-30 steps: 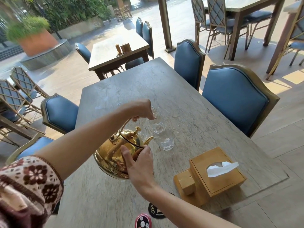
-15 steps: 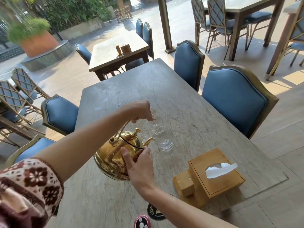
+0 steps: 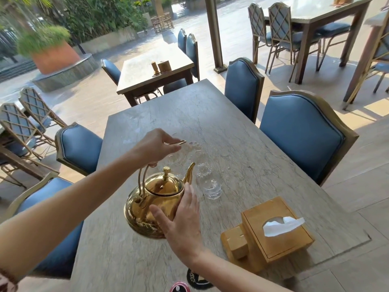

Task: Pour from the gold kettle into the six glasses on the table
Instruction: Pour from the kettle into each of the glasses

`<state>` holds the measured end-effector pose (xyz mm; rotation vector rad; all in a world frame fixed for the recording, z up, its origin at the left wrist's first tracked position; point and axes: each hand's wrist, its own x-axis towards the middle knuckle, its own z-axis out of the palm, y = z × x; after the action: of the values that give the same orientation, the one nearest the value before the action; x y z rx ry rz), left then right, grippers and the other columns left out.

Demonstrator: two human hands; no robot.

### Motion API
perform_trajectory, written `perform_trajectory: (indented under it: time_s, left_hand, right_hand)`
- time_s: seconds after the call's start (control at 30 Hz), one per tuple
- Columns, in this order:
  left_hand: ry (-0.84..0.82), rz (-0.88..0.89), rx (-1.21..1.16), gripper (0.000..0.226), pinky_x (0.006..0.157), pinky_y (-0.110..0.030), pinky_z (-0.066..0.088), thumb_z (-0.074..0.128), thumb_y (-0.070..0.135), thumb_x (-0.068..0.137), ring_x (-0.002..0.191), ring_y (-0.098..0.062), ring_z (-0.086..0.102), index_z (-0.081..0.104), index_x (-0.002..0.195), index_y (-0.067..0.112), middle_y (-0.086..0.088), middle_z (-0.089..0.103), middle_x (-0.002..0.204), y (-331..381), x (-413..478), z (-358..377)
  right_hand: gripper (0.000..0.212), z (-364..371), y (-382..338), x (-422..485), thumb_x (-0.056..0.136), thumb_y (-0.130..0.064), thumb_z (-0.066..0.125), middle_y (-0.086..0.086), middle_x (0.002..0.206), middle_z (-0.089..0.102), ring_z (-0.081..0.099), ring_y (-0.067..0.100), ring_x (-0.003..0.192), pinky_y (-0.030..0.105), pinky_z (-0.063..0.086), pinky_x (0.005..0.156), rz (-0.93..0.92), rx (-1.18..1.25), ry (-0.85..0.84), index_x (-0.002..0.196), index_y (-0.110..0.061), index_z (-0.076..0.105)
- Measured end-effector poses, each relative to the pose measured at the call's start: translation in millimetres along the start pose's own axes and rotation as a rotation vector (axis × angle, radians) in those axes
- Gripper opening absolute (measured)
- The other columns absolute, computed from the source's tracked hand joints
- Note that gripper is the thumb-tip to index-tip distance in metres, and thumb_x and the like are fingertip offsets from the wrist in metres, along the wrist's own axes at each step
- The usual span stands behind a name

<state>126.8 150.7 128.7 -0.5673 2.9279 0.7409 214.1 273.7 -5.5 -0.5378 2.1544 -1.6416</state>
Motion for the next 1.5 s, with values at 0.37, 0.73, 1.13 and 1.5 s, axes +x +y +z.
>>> perform_trajectory:
  time_s: [0.37, 0.73, 1.13, 1.5]
  left_hand:
    - [0.074, -0.025, -0.025, 0.035, 0.032, -0.017, 0.04, 0.064, 0.021, 0.088, 0.04, -0.011, 0.041, 0.067, 0.118, 0.003, -0.01, 0.067, 0.118, 11.4, 20.7, -25.5]
    - [-0.054, -0.142, 0.075, 0.035, 0.031, -0.015, 0.039, 0.064, 0.018, 0.088, 0.043, -0.01, 0.04, 0.067, 0.118, 0.001, 0.0, 0.051, 0.059, 14.1, 68.4, -12.8]
    - [-0.183, -0.224, 0.178, 0.038, 0.036, -0.02, 0.038, 0.067, 0.022, 0.086, 0.045, -0.011, 0.038, 0.066, 0.118, 0.001, -0.003, 0.044, 0.06, 14.3, 118.9, -3.2]
    - [-0.266, -0.278, 0.215, 0.039, 0.033, -0.019, 0.038, 0.068, 0.021, 0.086, 0.041, -0.013, 0.038, 0.066, 0.114, -0.006, -0.004, 0.042, 0.057, 18.4, 146.8, -0.7]
  right_hand:
    - [0.124, -14.9, -13.2, 26.5, 0.075, -0.076, 0.06, 0.0, 0.171, 0.001, -0.006, 0.012, 0.158, 0.033, 0.001, 0.129, -0.059, 0.038, 0.006, 0.162, -0.014, -0.003]
    - [0.133, -14.1, -12.7, 57.6, 0.072, -0.077, 0.062, 0.008, 0.171, -0.001, -0.004, 0.02, 0.159, 0.04, 0.005, 0.13, 0.103, 0.173, -0.119, 0.161, -0.007, -0.007]
    - [0.14, -11.6, -12.7, 84.8, 0.053, -0.097, 0.047, 0.015, 0.163, 0.026, 0.023, 0.029, 0.153, 0.049, 0.024, 0.125, 0.21, 0.233, -0.158, 0.157, -0.008, 0.018]
    - [0.138, -18.1, -14.5, 100.5, 0.052, -0.098, 0.037, 0.014, 0.157, 0.029, 0.027, 0.031, 0.149, 0.049, 0.026, 0.124, 0.24, 0.22, -0.184, 0.154, -0.006, 0.022]
